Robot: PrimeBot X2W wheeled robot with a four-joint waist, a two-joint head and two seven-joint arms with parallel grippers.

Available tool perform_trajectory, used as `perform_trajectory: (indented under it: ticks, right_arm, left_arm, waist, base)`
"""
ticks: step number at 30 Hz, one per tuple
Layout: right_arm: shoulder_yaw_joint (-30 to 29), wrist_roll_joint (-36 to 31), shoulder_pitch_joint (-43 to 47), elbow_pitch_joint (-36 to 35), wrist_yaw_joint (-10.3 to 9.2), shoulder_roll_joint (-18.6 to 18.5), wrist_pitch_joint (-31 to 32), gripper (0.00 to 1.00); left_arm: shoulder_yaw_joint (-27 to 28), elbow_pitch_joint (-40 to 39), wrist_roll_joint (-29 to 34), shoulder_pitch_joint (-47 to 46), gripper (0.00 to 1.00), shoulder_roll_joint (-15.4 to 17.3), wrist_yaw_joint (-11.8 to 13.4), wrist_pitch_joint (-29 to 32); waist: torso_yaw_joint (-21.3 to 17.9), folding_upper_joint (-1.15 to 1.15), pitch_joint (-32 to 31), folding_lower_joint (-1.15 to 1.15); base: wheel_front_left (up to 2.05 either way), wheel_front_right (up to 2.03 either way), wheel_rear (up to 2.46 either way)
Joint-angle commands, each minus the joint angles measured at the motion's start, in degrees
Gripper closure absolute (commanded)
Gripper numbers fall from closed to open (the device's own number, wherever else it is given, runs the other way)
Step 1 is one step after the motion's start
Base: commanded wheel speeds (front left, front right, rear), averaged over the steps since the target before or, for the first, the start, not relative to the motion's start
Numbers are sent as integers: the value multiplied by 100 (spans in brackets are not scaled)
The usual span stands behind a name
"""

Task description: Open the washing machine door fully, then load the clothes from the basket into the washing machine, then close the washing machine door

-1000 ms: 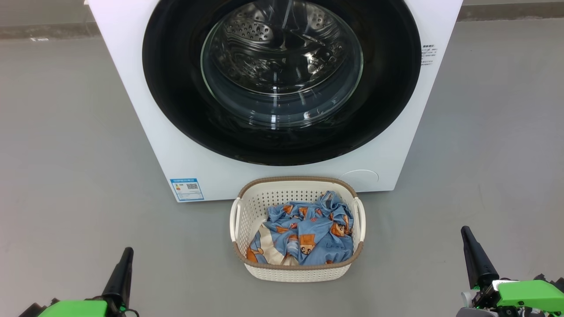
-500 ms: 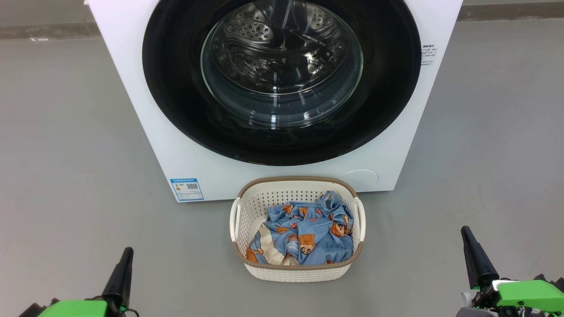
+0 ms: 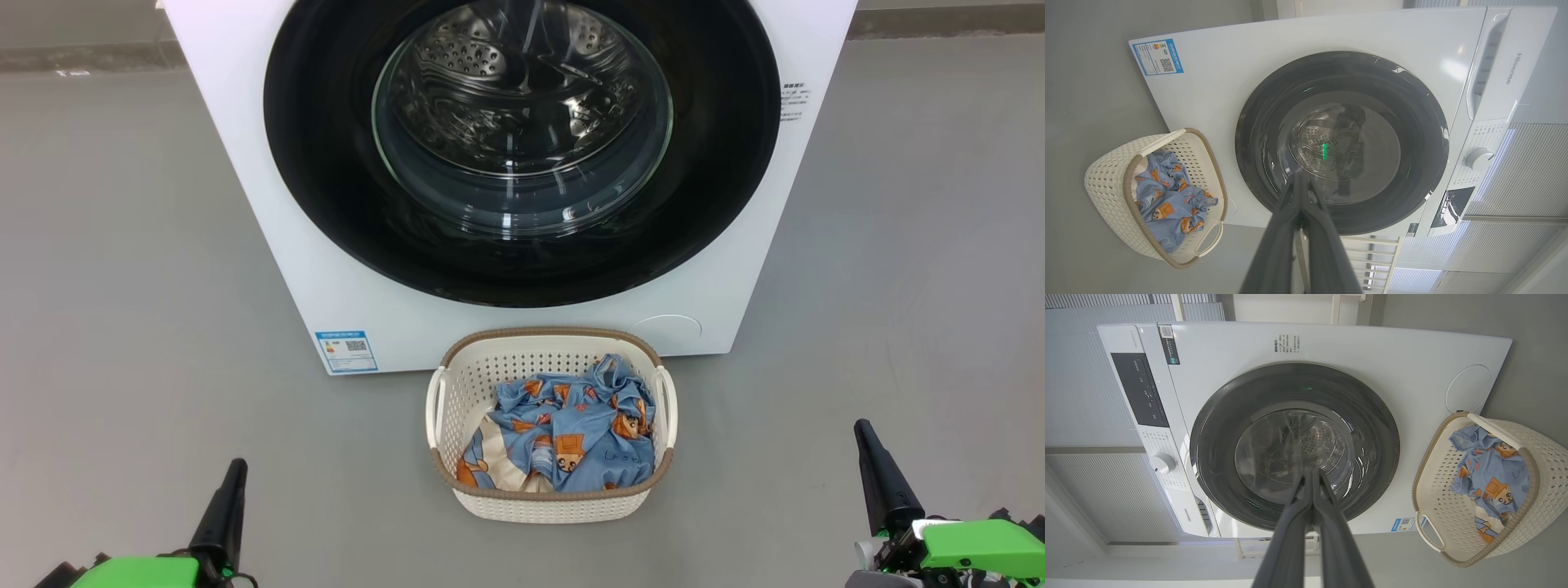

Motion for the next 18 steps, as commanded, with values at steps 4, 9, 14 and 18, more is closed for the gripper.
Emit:
perform_trajectory:
  ticks: [4,9,14,18]
  right_arm:
    - [125,-30,-263,-139,9,-22,48,100]
    - [125,-30,-263,-139,9,-22,48,100]
    - [125,-30,-263,-139,9,-22,49,100]
    - [125,-30,-263,-139,9,-22,49,100]
  left_arm:
    - [192,-112,-47,-238,100,102,-18,35]
    - [192,-112,-47,-238,100,102,-18,35]
    - [192,-112,-47,-238,100,102,-18,35]
    - [192,-112,-47,-238,100,102,-18,35]
  waist:
    - [0,0,0,0]
    - [0,0,0,0]
    - [0,0,0,0]
    - [0,0,0,0]
  base:
    - [0,0,0]
    - [0,0,0]
    - [0,0,0]
    - [0,0,0]
